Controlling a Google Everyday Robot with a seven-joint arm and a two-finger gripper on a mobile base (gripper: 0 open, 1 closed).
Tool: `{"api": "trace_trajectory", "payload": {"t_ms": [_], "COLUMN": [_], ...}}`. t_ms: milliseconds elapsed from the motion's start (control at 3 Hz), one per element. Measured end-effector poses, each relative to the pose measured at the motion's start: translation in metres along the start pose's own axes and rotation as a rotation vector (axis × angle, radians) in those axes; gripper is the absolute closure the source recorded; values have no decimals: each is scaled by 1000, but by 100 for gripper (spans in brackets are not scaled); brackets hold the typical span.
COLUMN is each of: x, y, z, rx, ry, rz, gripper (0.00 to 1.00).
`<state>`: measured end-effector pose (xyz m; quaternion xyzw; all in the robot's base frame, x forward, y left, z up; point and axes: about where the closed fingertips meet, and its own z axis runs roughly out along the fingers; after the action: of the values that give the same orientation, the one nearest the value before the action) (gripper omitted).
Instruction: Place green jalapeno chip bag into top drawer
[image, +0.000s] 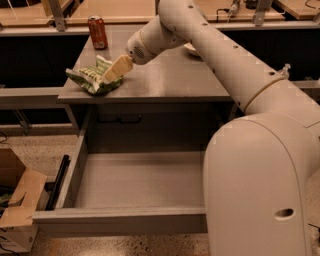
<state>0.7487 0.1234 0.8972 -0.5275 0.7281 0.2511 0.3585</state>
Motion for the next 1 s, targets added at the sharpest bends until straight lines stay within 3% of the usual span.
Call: {"api": "trace_trajectory", "payload": {"t_ms": [1000], "x": [17], "y": [-14], "z": [57], "rx": [-117], "ry": [-27], "rz": [49], "gripper": [3]}}
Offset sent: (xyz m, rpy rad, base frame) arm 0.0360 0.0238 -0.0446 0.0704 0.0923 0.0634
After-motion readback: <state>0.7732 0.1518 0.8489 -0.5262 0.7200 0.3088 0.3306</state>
